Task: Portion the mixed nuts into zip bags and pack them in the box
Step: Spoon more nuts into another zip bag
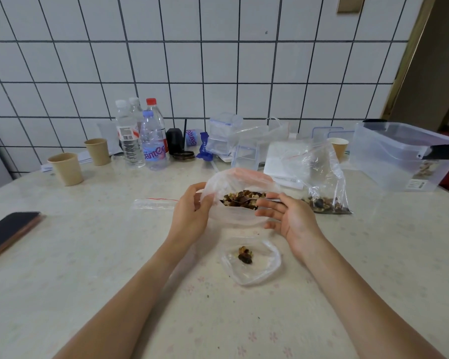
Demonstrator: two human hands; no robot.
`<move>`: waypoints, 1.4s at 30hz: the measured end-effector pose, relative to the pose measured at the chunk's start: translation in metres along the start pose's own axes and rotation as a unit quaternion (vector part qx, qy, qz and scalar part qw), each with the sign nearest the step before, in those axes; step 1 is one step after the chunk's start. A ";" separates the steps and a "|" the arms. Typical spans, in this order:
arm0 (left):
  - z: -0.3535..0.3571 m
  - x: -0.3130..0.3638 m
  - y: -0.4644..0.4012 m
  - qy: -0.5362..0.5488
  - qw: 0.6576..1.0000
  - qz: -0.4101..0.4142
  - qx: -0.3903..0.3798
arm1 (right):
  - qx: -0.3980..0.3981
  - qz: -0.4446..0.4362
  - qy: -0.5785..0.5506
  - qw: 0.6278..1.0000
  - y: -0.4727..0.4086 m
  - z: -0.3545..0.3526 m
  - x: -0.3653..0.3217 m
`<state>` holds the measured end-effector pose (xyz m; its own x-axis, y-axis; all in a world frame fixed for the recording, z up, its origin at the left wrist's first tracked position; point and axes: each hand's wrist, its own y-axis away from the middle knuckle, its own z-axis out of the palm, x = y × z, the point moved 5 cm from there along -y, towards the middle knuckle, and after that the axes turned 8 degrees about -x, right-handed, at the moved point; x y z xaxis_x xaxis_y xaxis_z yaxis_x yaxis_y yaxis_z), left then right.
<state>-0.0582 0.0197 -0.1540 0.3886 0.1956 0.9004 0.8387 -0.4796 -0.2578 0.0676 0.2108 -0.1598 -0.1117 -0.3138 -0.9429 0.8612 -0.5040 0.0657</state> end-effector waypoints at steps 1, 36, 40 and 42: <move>-0.001 -0.001 0.000 0.001 1.000 -0.006 0.002 | 0.002 -0.004 0.003 1.000 0.000 -0.001 -0.001; 0.012 0.010 0.041 -0.026 0.951 -0.070 -0.301 | -0.055 -0.216 0.279 0.934 0.032 0.006 -0.053; 0.010 0.007 0.032 -0.152 0.962 -0.006 -0.228 | -0.103 -0.312 0.320 0.889 0.043 0.022 -0.051; 0.011 0.010 0.032 -0.215 0.950 0.046 -0.220 | -0.107 -0.331 0.315 0.883 0.046 0.025 -0.050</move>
<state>-0.0226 0.0158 -0.1568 0.6521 0.4213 0.6303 0.5899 -0.8042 -0.0727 0.1006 0.1833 -0.1014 -0.3857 0.5366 -0.7505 0.7923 -0.2242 -0.5675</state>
